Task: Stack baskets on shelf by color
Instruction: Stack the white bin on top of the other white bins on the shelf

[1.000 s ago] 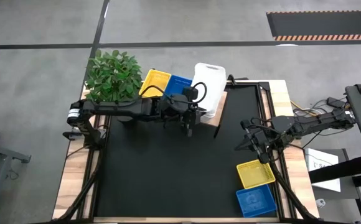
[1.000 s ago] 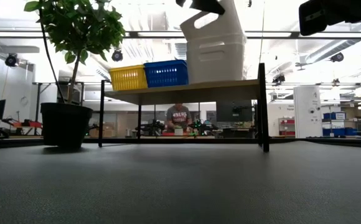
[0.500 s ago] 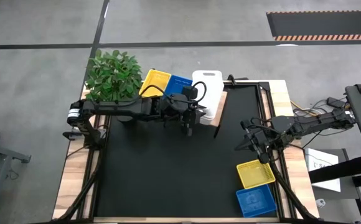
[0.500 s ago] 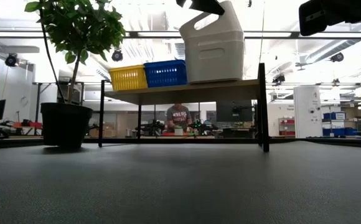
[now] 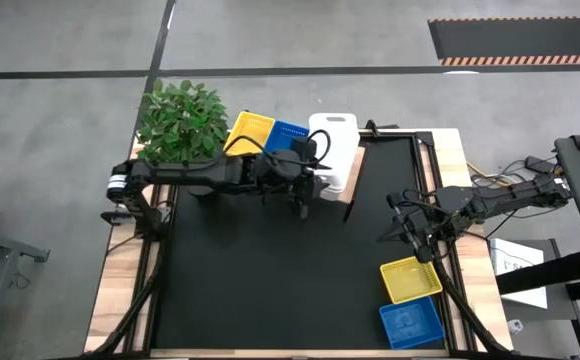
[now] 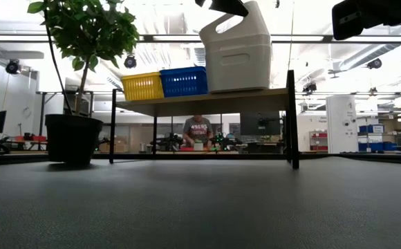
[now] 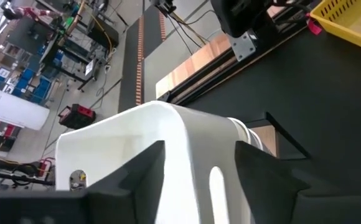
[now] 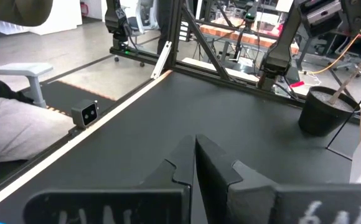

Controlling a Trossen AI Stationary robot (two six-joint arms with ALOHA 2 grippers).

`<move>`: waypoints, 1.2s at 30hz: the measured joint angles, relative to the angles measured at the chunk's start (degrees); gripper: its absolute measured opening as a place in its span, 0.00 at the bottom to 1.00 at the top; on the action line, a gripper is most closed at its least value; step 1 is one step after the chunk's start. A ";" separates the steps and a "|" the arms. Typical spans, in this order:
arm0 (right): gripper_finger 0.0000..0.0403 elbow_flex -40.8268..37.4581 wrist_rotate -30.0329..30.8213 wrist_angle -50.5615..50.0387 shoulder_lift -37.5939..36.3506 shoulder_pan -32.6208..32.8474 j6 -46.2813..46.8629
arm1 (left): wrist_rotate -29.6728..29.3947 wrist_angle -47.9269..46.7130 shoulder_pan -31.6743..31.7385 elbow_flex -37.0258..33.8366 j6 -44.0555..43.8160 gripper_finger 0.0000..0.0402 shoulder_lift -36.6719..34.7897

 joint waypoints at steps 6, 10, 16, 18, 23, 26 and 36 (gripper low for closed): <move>0.02 0.00 0.00 0.03 0.00 -0.01 -0.01 | 0.00 0.00 -0.47 0.13 0.04 0.54 -2.57; 0.02 0.00 0.69 0.43 0.00 0.00 0.44 | -0.02 -0.25 -1.15 0.08 0.02 0.55 -4.88; 0.02 0.00 7.94 1.36 0.64 -0.01 1.77 | 0.02 -0.25 -5.22 -0.57 -2.88 0.55 -8.00; 0.02 0.00 10.97 2.94 1.53 -0.02 2.87 | -0.05 -0.59 -7.18 -0.72 -3.04 0.55 -8.20; 0.02 0.00 15.64 10.99 6.07 -0.02 3.36 | -7.32 1.48 -13.69 -3.13 -2.88 0.55 -8.21; 0.02 0.00 15.61 16.44 8.74 0.00 2.55 | -12.38 3.09 -17.68 -6.00 -1.79 0.55 -8.62; 0.02 6.14 25.79 21.45 15.14 -0.06 -3.23 | -13.79 14.14 -28.16 -16.92 -2.99 0.55 -12.03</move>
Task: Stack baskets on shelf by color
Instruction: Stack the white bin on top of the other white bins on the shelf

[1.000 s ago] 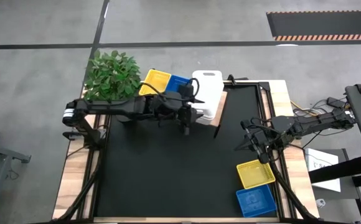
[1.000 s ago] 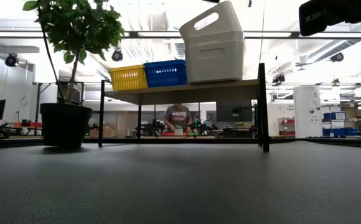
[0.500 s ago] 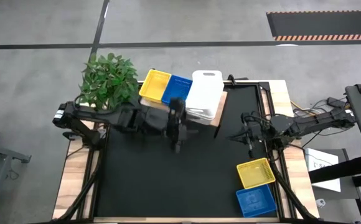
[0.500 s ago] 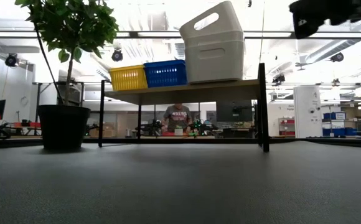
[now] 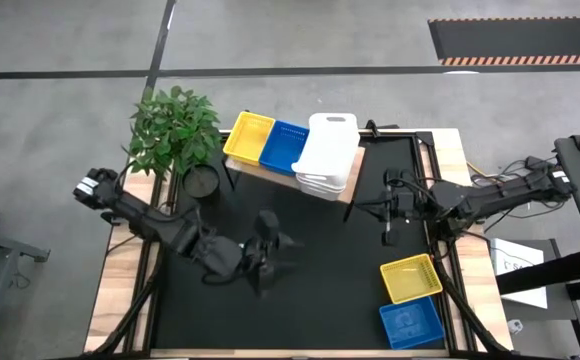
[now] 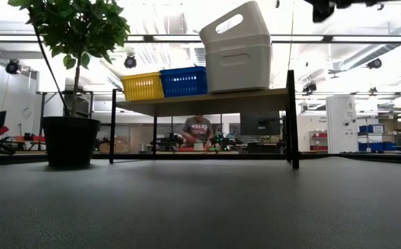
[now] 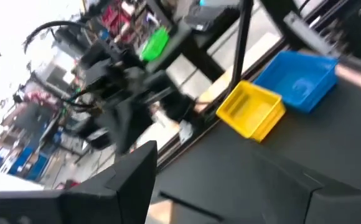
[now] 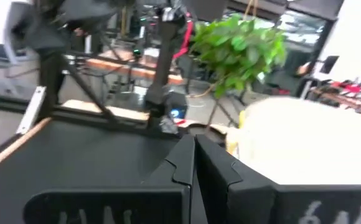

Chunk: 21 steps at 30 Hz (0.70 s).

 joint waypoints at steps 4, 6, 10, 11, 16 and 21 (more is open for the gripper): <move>0.02 4.98 2.18 -0.36 3.70 -0.01 -3.38 | -0.26 8.02 -2.36 -5.83 0.00 0.55 -1.55; 0.02 7.32 4.47 -0.26 5.65 0.01 -4.87 | -0.36 12.24 -3.06 -8.95 0.01 0.55 -2.31; 0.02 10.65 12.38 -0.37 9.50 -0.02 -6.11 | -2.06 18.98 -4.08 -14.54 0.02 0.55 -3.60; 0.02 11.19 13.76 -0.54 10.25 -0.05 -6.36 | -2.67 20.29 -4.24 -15.64 0.02 0.55 -4.07; 0.02 13.07 19.63 -0.59 13.57 -0.24 -6.45 | -2.86 27.26 -4.76 -20.67 0.03 0.55 -6.17; 0.02 14.13 20.79 -1.10 14.84 -0.33 -6.46 | -2.93 30.19 -4.89 -23.64 0.03 0.55 -7.76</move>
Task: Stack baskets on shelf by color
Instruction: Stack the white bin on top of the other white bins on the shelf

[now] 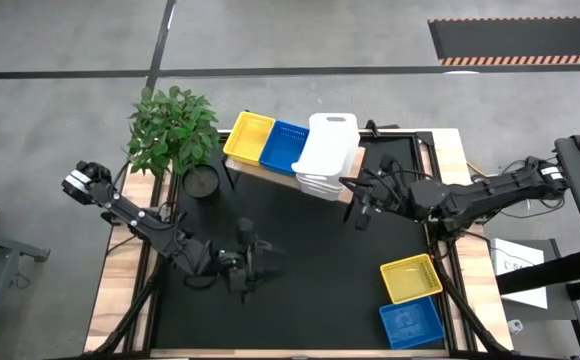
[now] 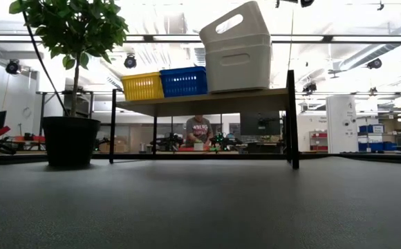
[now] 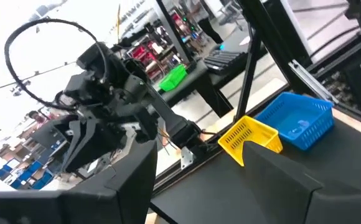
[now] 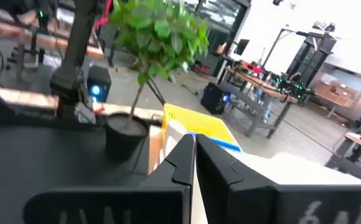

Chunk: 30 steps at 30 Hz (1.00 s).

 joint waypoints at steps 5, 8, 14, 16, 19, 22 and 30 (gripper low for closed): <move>0.02 3.91 -0.10 -3.27 -1.69 0.00 0.55 | 0.00 1.68 0.00 -2.12 -0.01 0.55 -1.04; 0.02 8.59 -0.42 -9.35 -1.54 -0.75 1.66 | 0.01 3.25 0.00 -2.59 0.01 0.55 -1.79; 0.02 20.33 -0.53 -26.81 3.50 -4.21 6.69 | -0.02 2.83 0.02 -2.82 -0.01 0.55 -1.96; 0.02 23.24 -0.55 -32.58 5.92 -5.44 8.29 | -0.02 2.79 0.02 -2.83 0.00 0.55 -1.94; 0.02 26.00 -0.63 -40.17 9.46 -7.09 11.52 | -0.02 2.70 0.02 -2.82 0.00 0.55 -1.94; 0.02 27.62 -0.51 -45.73 11.92 -7.83 13.64 | -0.02 2.68 0.02 -2.85 0.00 0.55 -1.94; 0.02 32.89 -0.26 -48.18 13.71 -7.87 13.82 | 0.00 2.67 0.02 -2.87 -0.01 0.55 -1.88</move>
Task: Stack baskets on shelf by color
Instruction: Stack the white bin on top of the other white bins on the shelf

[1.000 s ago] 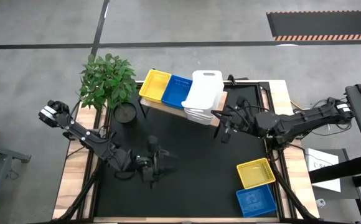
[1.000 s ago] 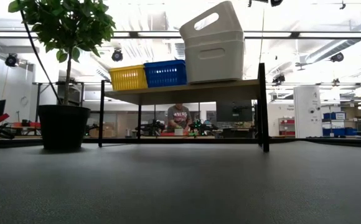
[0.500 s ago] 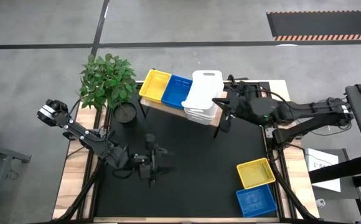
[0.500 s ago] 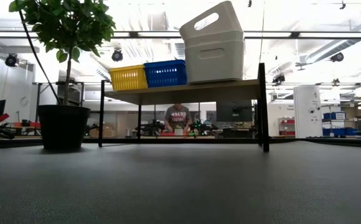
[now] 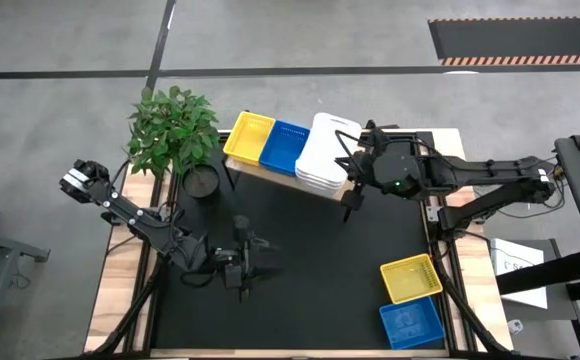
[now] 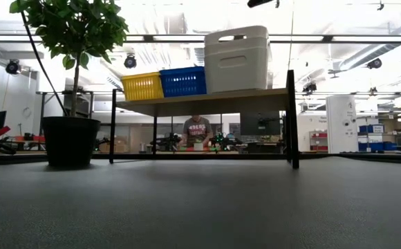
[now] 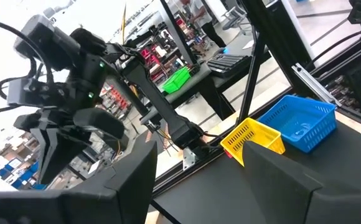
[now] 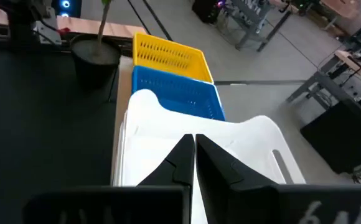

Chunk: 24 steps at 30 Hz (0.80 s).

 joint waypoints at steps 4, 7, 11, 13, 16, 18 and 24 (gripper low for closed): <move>0.02 1.46 -2.17 0.07 0.07 -0.06 -0.13 | 0.02 -0.01 -0.01 -0.04 0.00 0.55 0.02; 0.02 1.73 -5.29 0.47 0.13 -0.04 0.23 | 0.02 -0.03 -0.02 -0.09 0.00 0.55 0.02; 0.02 1.63 -6.02 1.86 1.76 -0.22 0.57 | 0.01 -0.02 0.00 -0.09 0.00 0.55 0.02; 0.02 1.64 -6.04 2.91 3.07 -0.78 0.23 | 0.02 0.00 0.00 -0.09 0.00 0.55 0.02; 0.02 2.86 -6.06 2.12 5.81 -2.03 0.43 | 0.02 -0.01 0.00 -0.09 0.00 0.55 0.02; 0.02 4.90 -6.10 -1.22 7.73 -3.04 1.16 | 0.02 -0.17 0.00 -0.09 0.00 0.55 0.04; 0.02 14.71 -6.32 -20.19 13.68 -6.95 5.97 | 0.02 -1.06 0.00 -0.22 -0.02 0.55 0.04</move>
